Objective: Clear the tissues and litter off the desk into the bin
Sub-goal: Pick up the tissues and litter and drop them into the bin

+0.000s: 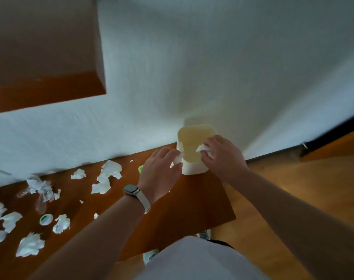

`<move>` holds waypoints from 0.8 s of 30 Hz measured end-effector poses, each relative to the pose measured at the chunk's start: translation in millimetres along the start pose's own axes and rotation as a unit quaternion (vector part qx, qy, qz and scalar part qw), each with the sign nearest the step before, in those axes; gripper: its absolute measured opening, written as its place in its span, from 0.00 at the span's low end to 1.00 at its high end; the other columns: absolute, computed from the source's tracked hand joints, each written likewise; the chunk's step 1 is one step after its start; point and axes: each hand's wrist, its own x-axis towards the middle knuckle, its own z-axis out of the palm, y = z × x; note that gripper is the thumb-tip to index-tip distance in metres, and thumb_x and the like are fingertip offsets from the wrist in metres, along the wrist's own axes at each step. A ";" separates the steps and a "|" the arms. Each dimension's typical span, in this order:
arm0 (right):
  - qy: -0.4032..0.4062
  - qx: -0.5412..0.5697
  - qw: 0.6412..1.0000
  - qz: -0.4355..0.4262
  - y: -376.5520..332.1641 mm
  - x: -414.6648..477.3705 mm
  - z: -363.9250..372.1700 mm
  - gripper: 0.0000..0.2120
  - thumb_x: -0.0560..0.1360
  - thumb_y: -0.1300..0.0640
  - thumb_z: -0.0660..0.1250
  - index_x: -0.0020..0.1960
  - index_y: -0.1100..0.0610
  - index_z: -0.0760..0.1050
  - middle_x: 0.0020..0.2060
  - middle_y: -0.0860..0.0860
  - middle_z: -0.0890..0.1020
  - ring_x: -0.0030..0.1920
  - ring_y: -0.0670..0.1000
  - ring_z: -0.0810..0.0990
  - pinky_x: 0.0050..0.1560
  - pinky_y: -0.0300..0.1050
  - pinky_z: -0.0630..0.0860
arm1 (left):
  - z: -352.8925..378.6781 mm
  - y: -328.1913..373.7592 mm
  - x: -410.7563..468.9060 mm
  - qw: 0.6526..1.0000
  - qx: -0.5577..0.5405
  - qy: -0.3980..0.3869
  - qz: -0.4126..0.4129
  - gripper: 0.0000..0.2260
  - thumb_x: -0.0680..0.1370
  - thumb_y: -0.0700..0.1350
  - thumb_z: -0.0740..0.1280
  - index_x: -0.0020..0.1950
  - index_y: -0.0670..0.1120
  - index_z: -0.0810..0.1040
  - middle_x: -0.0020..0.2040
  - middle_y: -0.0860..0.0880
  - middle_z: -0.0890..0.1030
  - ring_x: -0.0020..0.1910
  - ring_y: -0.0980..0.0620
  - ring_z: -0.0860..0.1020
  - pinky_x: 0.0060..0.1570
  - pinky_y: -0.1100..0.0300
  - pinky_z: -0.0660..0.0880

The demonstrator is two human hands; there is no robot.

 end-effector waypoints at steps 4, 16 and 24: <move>-0.016 0.028 0.999 0.000 26.4 15.5 0.6 0.12 0.75 0.47 0.60 0.55 0.51 0.71 0.50 0.46 0.76 0.46 0.46 0.73 0.43 0.43 0.71 | 16.2 21.2 30.3 1.000 -0.002 -0.009 -0.001 0.13 0.76 0.47 0.68 0.60 0.48 0.77 0.55 0.50 0.81 0.51 0.49 0.77 0.47 0.55 0.76; -0.058 0.019 0.987 -0.151 31.9 24.7 3.0 0.19 0.76 0.49 0.62 0.62 0.58 0.74 0.61 0.56 0.76 0.60 0.57 0.74 0.59 0.54 0.71 | 22.0 14.3 21.1 0.994 0.090 -0.031 -0.047 0.22 0.78 0.57 0.63 0.70 0.52 0.69 0.70 0.50 0.72 0.69 0.50 0.67 0.64 0.52 0.68; -0.088 0.074 0.954 -0.278 -21.2 -12.7 17.9 0.15 0.78 0.49 0.61 0.61 0.55 0.74 0.58 0.51 0.78 0.57 0.50 0.75 0.58 0.46 0.69 | 2.6 -31.0 -45.5 0.980 0.135 -0.056 -0.135 0.21 0.77 0.52 0.67 0.68 0.47 0.72 0.66 0.47 0.76 0.65 0.47 0.73 0.55 0.54 0.74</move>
